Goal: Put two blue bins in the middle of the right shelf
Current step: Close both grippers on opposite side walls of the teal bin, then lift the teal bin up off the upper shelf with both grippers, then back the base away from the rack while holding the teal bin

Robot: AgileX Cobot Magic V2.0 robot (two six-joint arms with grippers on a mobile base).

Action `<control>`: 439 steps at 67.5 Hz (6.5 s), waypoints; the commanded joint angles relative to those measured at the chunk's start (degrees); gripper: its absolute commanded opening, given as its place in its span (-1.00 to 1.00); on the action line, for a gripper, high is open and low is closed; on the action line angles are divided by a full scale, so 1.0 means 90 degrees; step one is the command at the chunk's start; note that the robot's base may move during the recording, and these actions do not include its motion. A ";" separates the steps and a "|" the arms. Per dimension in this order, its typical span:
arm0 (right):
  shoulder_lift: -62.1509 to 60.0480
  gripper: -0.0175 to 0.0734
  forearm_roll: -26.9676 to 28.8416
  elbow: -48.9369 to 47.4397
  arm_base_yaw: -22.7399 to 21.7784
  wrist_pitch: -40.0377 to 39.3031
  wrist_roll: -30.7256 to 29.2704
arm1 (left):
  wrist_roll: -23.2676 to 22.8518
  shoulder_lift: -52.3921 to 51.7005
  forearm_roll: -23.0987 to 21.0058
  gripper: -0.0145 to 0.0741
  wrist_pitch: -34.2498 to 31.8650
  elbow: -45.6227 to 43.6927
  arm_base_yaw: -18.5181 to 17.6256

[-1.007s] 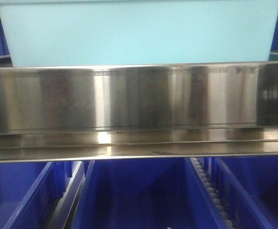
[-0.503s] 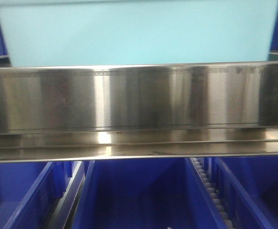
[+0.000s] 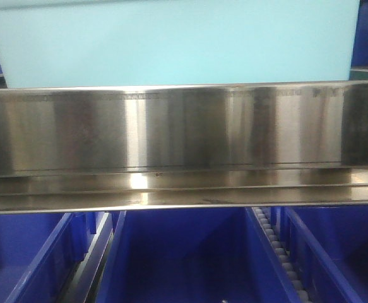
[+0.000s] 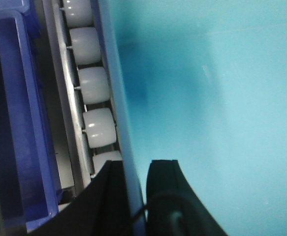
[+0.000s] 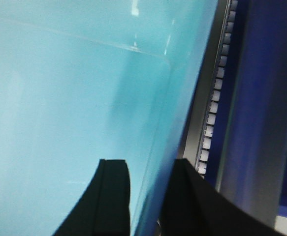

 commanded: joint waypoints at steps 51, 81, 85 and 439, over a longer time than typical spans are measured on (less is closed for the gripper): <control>-0.1553 -0.95 -0.0183 -0.1799 -0.0044 0.0071 0.0078 | 0.0049 -0.1776 -0.0655 -0.92 0.0207 -0.1706 0.0005; -0.1553 -0.95 -0.0183 -0.1796 -0.0044 -0.0030 0.0078 | 0.0049 -0.1753 -0.0655 -0.92 0.0032 -0.1706 0.0005; -0.1553 -0.95 -0.0183 -0.1796 -0.0044 -0.0071 0.0078 | 0.0049 -0.1753 -0.0655 -0.92 -0.0088 -0.1706 0.0005; -0.1476 -0.95 -0.0174 -0.1796 -0.0044 -0.1437 0.0078 | 0.0049 -0.1743 -0.0632 -0.92 -0.2162 -0.1706 0.0005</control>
